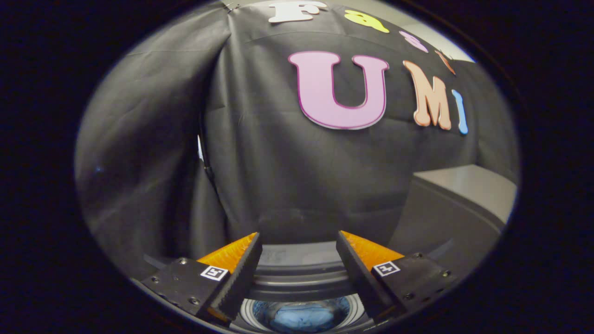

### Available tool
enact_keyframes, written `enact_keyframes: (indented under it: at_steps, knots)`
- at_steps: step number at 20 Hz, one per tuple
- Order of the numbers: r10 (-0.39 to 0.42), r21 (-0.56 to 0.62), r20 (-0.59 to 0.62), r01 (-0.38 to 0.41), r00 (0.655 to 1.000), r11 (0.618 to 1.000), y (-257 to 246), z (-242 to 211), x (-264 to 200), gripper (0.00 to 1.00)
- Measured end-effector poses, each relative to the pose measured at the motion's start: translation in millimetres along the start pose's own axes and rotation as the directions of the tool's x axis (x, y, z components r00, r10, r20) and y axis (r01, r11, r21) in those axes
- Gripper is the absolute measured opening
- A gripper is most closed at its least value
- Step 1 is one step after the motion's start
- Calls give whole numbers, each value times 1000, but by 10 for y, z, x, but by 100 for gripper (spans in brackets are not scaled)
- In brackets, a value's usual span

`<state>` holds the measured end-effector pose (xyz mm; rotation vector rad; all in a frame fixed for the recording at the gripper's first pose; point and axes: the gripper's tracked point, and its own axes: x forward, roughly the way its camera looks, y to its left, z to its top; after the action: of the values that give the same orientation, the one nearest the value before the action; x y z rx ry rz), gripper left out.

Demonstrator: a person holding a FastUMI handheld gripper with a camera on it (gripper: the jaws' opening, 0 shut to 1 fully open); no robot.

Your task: Put the clothes into the washing machine and then close the washing machine lid.

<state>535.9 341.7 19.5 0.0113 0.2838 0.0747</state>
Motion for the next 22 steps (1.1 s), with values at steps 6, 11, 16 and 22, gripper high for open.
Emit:
enact_keyframes:
  at_steps: [6, 11, 16, 22]
  knots:
    - [31, -69, 36, -29, 999, 997, -13, 165, -28, 98]
    - [69, -51, 50, -67, 996, 996, -67, 145, -22, 96]
    - [66, -51, 75, -62, 995, 997, -101, 157, -114, 96]
    - [67, -48, 120, -61, 990, 997, -164, 197, -184, 96]
